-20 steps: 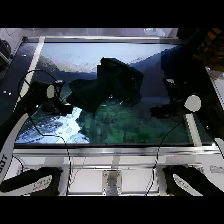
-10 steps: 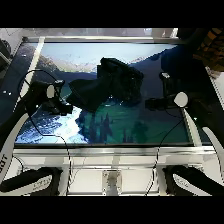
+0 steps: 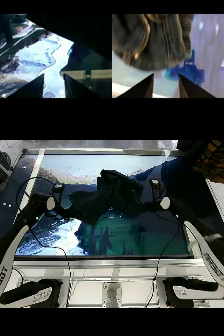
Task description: Fold the clothes and pants, and hang the long-sleeved shirts on hangers.
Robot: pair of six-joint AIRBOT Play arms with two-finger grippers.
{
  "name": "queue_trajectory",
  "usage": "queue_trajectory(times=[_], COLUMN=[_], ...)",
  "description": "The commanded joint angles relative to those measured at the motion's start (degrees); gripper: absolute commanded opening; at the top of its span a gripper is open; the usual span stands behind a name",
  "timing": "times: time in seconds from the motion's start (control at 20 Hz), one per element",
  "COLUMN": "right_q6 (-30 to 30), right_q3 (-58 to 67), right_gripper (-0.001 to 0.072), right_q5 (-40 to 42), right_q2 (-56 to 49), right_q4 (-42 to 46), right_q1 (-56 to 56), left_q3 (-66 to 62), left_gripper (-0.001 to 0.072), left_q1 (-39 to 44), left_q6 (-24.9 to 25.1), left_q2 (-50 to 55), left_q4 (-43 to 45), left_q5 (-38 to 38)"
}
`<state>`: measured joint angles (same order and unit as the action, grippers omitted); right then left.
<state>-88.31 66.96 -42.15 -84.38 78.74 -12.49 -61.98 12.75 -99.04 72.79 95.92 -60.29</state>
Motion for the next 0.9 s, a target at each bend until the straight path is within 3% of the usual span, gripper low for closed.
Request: queue_trajectory(times=[0.0, 0.05, 0.15, 0.8, 0.85], right_q6=[0.33, 0.28, -0.15, -2.27, -2.27], right_q3=[10.05, 12.31, 14.40, 14.38, 14.38], right_gripper=[0.0337, 0.0339, 0.0451, 0.0451, 0.0451], right_q5=[-3.26, -5.40, -8.44, -11.34, -11.34], right_q2=[-9.49, -11.72, -14.56, -15.26, -15.26], right_q4=[-0.13, -0.11, 0.20, 1.92, 1.90], right_q1=[0.02, 0.02, 0.15, 2.69, 2.69], left_q3=[0.02, 0.02, 0.02, 0.04, 0.04], left_gripper=[0.0267, 0.0267, 0.0267, 0.0268, 0.0314], left_q1=[0.02, 0.00, 0.00, 0.02, 0.02], left_q6=[0.04, 0.04, 0.04, 0.02, 0.24], left_q2=[-0.04, -0.04, -0.04, 0.63, 1.31], left_q4=[0.09, 0.09, 0.09, -0.13, -0.13], left_q5=[3.61, 3.74, 3.74, 5.97, 6.08])
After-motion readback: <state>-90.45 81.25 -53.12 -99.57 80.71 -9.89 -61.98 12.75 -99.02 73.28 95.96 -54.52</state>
